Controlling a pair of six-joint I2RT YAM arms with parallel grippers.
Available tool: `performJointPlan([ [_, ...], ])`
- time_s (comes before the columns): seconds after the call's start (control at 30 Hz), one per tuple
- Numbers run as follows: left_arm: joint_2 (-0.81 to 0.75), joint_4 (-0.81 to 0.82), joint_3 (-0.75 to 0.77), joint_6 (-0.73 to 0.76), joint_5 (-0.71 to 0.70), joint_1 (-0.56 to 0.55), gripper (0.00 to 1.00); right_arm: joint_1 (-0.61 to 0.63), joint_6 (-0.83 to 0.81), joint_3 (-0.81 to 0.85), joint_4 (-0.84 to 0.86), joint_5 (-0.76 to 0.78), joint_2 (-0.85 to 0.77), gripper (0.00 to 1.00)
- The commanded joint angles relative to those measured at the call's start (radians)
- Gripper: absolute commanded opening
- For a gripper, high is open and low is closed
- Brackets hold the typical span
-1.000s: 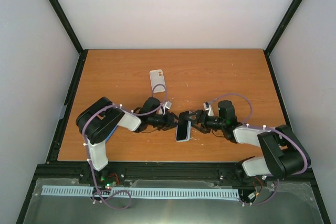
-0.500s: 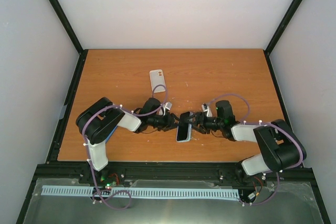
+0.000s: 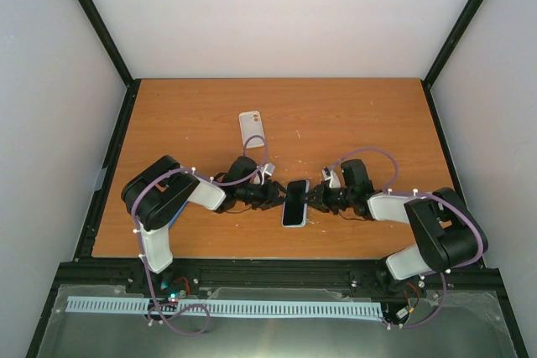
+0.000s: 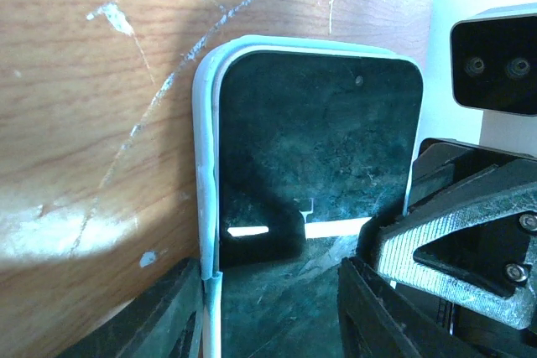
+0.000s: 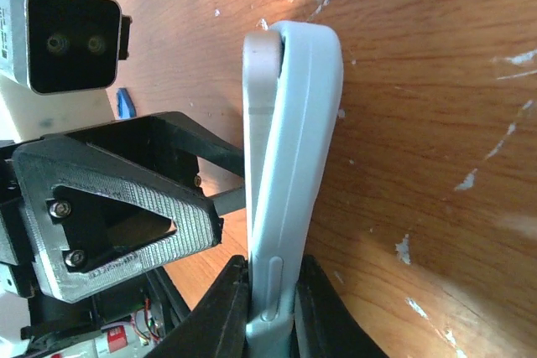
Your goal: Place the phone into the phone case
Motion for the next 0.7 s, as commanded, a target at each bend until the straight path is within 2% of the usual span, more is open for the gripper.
performJointPlan([
  [0.0,-0.018,-0.043,-0.014,0.016,0.006,-0.025,0.45,0.010,-0.054,0.028,-0.058,0.049,0.000,0.09],
  [0.17,-0.067,-0.084,-0.023,0.033,-0.001,-0.021,0.48,0.010,-0.058,0.026,-0.045,0.027,-0.015,0.09],
  [0.43,-0.268,-0.074,-0.119,0.062,0.058,0.045,0.66,0.017,-0.025,0.019,0.043,-0.102,-0.189,0.09],
  [0.57,-0.340,-0.034,-0.129,0.080,0.133,0.049,0.68,0.024,0.026,0.024,0.106,-0.157,-0.284,0.09],
  [0.67,-0.390,0.062,-0.157,0.048,0.197,0.048,0.64,0.029,0.082,0.031,0.162,-0.189,-0.343,0.09],
])
